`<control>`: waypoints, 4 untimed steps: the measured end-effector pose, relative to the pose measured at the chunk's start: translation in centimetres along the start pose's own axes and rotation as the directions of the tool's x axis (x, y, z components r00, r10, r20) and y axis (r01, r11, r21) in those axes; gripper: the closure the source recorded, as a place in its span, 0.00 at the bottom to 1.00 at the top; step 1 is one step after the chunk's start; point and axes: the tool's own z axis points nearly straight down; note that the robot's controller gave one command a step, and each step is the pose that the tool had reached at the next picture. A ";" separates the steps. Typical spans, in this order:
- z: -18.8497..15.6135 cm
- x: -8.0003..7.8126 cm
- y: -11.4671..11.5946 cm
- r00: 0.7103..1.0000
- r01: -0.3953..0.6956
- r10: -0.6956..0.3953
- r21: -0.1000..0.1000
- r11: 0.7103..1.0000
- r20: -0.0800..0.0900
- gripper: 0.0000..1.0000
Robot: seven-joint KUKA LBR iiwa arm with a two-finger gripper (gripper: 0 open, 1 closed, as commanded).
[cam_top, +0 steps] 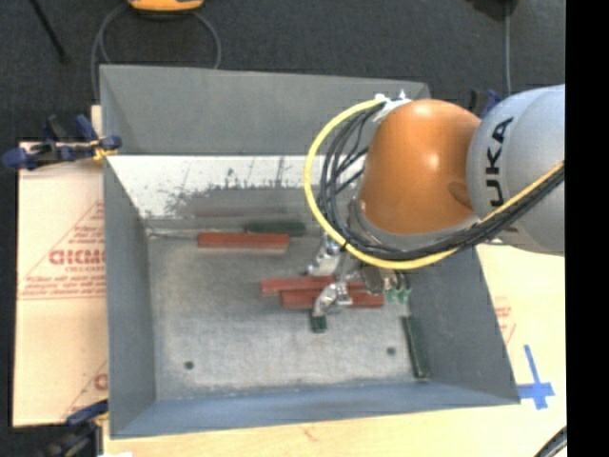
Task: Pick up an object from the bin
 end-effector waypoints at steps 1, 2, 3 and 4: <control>0.1 0.1 0.0 1.000 0.000 0.000 0.000 1.000 -0.002 0.00; 0.1 0.1 0.0 1.000 -0.001 0.001 -0.001 1.000 -0.002 0.00; 5.3 -1.7 0.5 0.999 0.048 -0.048 0.000 0.999 0.006 0.00; 14.0 -3.2 2.5 0.997 0.078 -0.078 -0.003 0.997 -0.001 1.00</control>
Offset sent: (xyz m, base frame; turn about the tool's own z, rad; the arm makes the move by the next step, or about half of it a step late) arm 0.0000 0.0000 0.0000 0.0000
